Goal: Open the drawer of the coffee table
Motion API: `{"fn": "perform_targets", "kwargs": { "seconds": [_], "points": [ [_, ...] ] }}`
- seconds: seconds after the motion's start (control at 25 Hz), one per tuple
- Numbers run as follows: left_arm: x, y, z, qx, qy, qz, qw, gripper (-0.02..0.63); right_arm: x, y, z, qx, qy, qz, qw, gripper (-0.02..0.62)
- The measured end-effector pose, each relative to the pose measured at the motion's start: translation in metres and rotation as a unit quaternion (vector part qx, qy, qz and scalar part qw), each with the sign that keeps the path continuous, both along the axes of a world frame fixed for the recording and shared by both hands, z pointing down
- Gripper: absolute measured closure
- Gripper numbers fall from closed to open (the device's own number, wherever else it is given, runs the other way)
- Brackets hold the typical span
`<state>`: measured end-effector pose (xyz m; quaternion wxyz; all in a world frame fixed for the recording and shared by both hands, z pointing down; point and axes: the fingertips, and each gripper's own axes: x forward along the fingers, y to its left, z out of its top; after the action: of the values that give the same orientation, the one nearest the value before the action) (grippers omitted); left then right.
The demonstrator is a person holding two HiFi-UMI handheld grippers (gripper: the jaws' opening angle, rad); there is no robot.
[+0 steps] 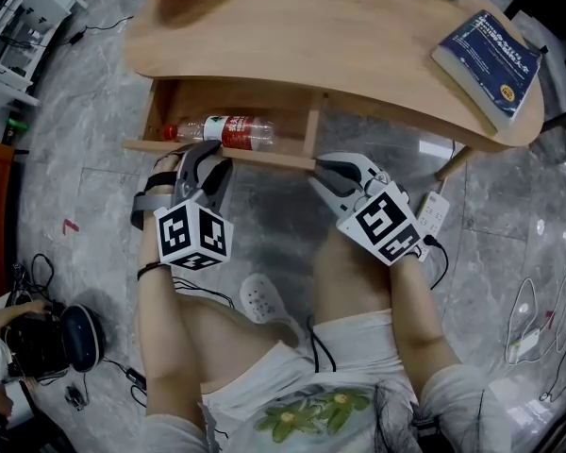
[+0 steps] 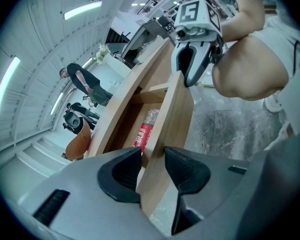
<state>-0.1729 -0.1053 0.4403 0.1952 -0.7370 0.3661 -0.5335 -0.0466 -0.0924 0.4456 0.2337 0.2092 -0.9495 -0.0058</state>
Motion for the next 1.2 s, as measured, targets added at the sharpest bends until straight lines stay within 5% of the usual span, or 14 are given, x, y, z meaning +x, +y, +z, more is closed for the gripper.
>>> {"fn": "perform_targets", "kwargs": {
  "seconds": [1.2],
  "points": [
    [0.0, 0.013, 0.002, -0.006, -0.005, 0.001, 1.0, 0.462, 0.0, 0.012, 0.004, -0.009, 0.04, -0.013, 0.999, 0.522]
  ]
}}
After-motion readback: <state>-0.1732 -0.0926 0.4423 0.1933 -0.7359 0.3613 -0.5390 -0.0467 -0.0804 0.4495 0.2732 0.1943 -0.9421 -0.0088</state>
